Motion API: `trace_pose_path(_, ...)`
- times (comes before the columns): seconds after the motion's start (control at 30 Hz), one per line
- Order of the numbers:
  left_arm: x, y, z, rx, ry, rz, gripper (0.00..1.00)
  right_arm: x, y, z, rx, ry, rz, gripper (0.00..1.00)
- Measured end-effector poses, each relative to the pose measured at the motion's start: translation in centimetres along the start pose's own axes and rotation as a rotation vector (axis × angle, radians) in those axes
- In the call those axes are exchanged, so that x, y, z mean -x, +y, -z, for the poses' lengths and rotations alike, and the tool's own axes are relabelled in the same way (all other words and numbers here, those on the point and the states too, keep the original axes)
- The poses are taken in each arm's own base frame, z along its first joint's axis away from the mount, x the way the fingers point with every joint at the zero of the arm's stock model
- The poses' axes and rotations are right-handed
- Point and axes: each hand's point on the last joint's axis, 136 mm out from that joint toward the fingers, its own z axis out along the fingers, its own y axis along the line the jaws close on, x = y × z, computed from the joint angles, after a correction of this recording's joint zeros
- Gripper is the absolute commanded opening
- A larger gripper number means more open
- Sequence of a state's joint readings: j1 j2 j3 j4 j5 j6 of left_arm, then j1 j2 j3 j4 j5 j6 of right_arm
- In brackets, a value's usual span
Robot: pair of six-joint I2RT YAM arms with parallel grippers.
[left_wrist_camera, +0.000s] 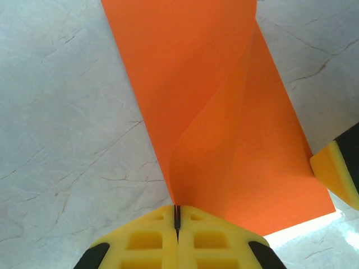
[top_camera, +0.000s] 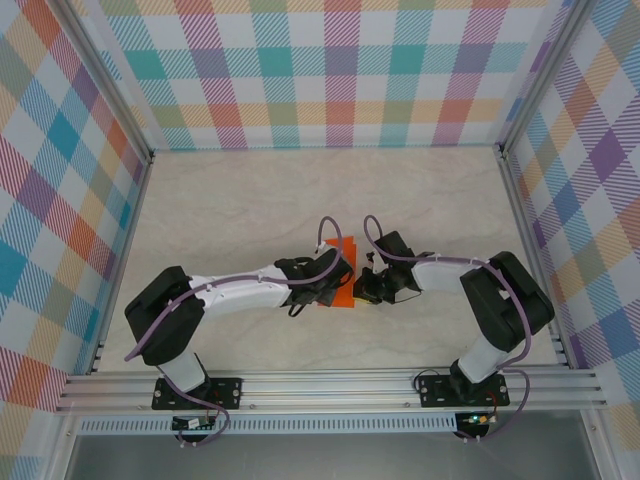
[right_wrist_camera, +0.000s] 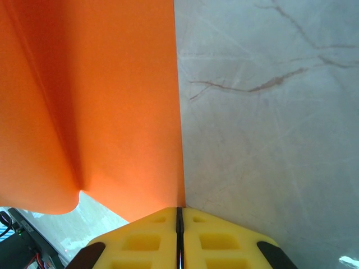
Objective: Fold a paper plane with a square sheet of paper (fold left side to right side)
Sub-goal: Fold the triangle a second time at the center of the table.
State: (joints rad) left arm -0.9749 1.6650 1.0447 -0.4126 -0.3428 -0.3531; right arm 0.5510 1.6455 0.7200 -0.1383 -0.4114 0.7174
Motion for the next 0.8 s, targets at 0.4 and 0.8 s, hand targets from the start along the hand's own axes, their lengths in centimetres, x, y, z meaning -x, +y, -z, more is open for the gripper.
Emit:
trace_pose_path(0.4, -0.9, 0.6, -1.7, 0.017, 0.049, -0.018, 0.00, 0.0, 0.0, 0.0, -0.016, 0.012, 0.007, 0.10)
trace_pose_path(0.8, -0.5, 0.9, -3.0, 0.021, 0.059, -0.004, 0.00, 0.0, 0.0, -0.1, -0.026, 0.017, 0.016, 0.10)
